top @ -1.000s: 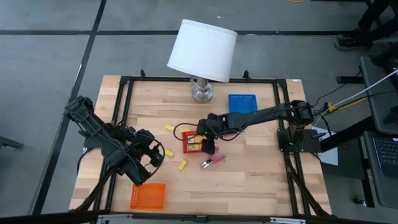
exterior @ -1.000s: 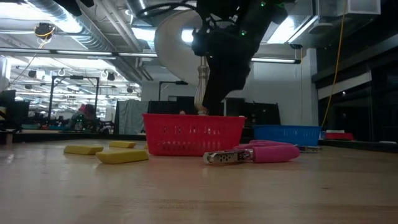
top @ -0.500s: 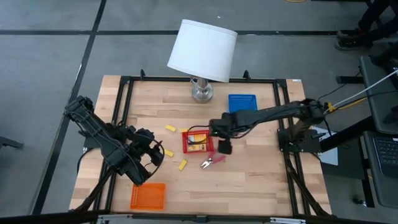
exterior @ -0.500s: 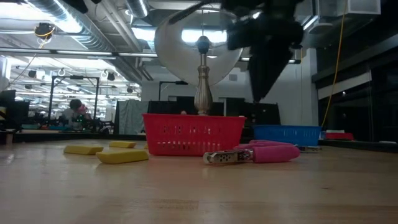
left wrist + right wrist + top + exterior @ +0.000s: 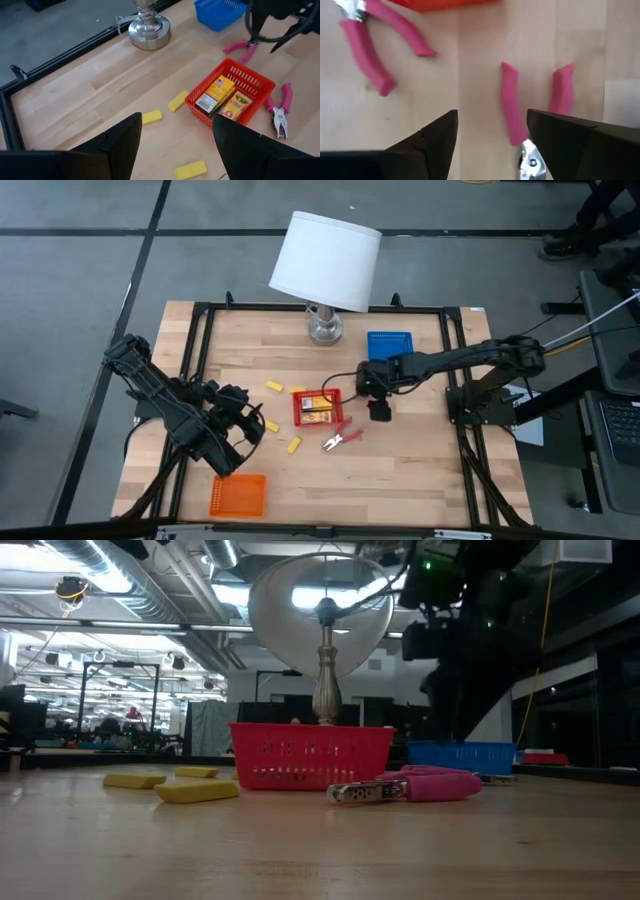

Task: Pick & Place School Supplies
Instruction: Put the pink hole puncher into the blue bin

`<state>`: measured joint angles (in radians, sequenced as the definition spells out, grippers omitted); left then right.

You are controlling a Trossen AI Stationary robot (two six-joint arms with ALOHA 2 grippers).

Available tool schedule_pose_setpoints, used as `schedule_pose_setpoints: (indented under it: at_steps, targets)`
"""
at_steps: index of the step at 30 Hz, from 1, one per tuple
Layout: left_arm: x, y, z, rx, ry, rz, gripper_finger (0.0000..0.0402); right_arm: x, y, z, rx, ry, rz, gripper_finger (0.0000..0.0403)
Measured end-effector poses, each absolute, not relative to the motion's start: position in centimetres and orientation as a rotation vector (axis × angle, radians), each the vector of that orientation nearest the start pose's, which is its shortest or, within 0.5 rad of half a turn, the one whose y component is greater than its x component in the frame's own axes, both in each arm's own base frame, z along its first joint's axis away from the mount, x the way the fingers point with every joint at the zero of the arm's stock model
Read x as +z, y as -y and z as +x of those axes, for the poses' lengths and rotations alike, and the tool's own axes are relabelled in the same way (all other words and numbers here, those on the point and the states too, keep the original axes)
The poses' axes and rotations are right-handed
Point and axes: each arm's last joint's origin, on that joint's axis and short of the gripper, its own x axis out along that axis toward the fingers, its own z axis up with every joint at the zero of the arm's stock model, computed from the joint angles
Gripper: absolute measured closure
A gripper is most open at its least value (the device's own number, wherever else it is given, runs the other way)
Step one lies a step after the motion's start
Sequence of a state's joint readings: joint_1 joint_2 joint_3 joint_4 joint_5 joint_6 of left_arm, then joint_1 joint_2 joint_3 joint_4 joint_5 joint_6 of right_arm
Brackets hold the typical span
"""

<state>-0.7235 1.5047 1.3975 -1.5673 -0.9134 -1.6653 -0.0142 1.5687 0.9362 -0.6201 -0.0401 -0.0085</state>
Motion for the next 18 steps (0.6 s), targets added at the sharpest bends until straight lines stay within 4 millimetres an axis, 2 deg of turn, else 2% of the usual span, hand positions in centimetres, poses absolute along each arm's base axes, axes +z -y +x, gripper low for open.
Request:
schedule_pose_setpoints:
  at_steps: [5, 14, 18]
  targets:
    - [31.5, 14.4, 19.8, 0.887, -0.626, -0.289, 0.0162, 16.5, 1.3, 28.7, 0.006, -1.26, 0.04, 0.0162]
    - [31.4, 14.5, 19.7, 0.891, -0.659, -0.311, 0.0162, 14.1, 1.4, 29.8, 0.05, -1.284, 0.026, 0.0163]
    - [31.4, 14.5, 19.7, 0.891, -0.669, -0.315, 0.0162, 13.1, 1.5, 29.9, 0.019, -1.327, 0.019, 0.0185]
